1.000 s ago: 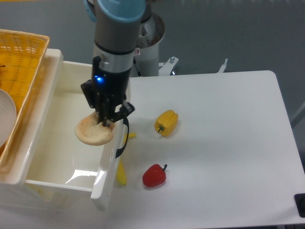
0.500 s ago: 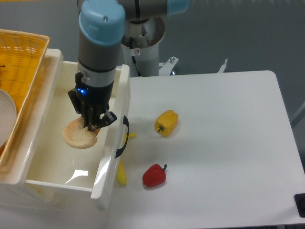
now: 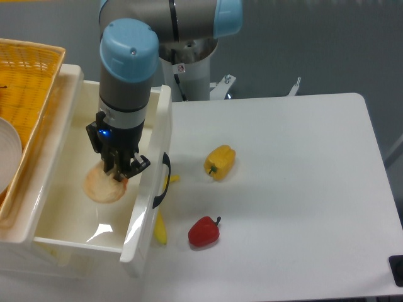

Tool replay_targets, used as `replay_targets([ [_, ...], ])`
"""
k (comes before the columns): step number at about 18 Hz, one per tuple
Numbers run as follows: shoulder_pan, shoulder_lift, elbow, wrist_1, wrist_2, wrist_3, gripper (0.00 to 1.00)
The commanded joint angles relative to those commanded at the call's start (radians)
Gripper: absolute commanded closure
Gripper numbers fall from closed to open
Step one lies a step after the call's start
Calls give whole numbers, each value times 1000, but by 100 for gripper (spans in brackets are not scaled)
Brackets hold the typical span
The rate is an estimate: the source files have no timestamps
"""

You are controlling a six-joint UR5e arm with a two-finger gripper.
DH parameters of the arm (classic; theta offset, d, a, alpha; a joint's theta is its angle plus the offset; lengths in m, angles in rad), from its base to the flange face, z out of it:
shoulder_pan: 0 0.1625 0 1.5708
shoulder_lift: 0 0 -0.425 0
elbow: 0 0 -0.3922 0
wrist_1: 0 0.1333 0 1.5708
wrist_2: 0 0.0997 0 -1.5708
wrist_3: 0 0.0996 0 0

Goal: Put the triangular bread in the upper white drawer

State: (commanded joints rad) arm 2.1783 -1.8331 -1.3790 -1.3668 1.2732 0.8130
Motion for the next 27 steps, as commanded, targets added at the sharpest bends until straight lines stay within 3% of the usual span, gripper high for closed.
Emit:
replay_targets([
  [2,-2,2,2,2,0,-36,6],
  [9,14,14,38,21,-5,-92,1],
  [11,49,15,54,23,-8,-89,1],
  [18,158,0,55,124,-8,-92,0],
  [27,365,-44,17,138,-6,-66,0],
])
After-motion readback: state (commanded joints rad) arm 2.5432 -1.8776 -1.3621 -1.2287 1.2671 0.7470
